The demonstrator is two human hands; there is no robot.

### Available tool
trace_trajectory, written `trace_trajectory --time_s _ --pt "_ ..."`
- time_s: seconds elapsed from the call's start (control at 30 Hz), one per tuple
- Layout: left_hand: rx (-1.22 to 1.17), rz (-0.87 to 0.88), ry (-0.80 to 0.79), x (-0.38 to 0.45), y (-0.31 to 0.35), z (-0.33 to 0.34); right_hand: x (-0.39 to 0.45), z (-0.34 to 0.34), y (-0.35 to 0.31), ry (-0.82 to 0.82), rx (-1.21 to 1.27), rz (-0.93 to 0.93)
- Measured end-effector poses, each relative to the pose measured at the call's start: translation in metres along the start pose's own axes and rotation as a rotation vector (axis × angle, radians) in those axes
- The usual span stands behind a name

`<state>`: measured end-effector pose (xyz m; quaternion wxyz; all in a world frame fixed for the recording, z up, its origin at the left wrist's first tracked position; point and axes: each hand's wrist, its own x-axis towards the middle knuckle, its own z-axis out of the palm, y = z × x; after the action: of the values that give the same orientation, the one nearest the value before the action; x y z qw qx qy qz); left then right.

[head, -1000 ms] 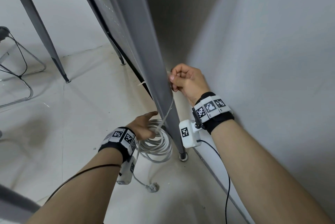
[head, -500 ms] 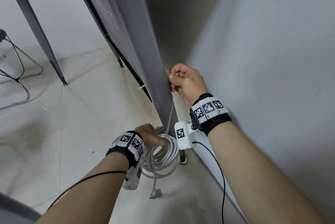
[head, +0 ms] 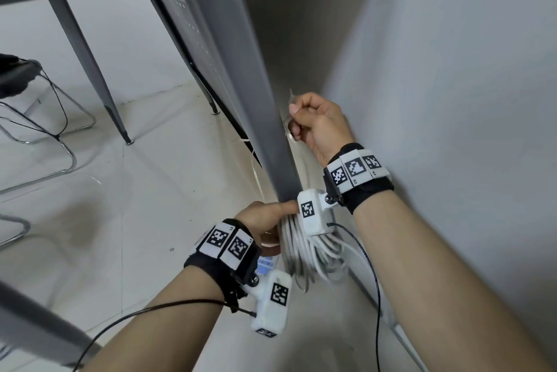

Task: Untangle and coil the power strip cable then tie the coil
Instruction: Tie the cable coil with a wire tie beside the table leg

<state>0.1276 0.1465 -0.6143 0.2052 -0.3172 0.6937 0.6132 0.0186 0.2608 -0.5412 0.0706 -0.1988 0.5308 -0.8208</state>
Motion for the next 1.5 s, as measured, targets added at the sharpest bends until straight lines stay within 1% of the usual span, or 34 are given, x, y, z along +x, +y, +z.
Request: trace_trajectory --time_s 0.2,0.3,0.37,0.53,0.67,0.9,1.0,1.17,1.23,1.4,1.5 --pt "-0.136 0.008 0.014 -0.008 0.000 0.012 -0.003 -0.004 0.002 -0.087 -0.079 0.079" --pt "-0.138 0.016 0.037 -0.005 0.000 0.014 -0.006 -0.004 0.005 -0.090 0.077 0.110" --pt "-0.137 0.020 0.027 -0.005 0.000 0.013 -0.005 -0.003 0.005 -0.064 0.123 0.108" --pt "-0.064 0.052 -0.022 -0.006 0.000 0.006 -0.003 -0.002 0.002 -0.058 0.099 0.099" --pt "0.035 0.037 -0.060 -0.007 0.002 0.000 -0.002 -0.003 0.001 -0.072 0.071 0.092" --pt "0.274 0.045 0.062 0.000 0.003 -0.009 -0.005 -0.003 0.003 -0.073 0.046 0.121" --pt "0.302 0.046 0.093 0.001 0.002 -0.011 -0.005 -0.004 0.003 -0.055 0.083 0.129" --pt "0.333 0.040 0.101 0.003 0.002 -0.013 -0.003 -0.004 0.005 -0.035 0.118 0.137" --pt "0.371 0.051 0.138 0.004 0.004 -0.012 -0.002 -0.005 0.005 -0.036 0.140 0.138" --pt "0.606 0.217 0.340 -0.016 0.027 -0.017 0.001 -0.006 0.007 -0.031 0.159 0.144" --pt "0.624 0.305 0.368 -0.039 0.044 -0.020 0.001 -0.007 0.009 -0.023 0.165 0.145"
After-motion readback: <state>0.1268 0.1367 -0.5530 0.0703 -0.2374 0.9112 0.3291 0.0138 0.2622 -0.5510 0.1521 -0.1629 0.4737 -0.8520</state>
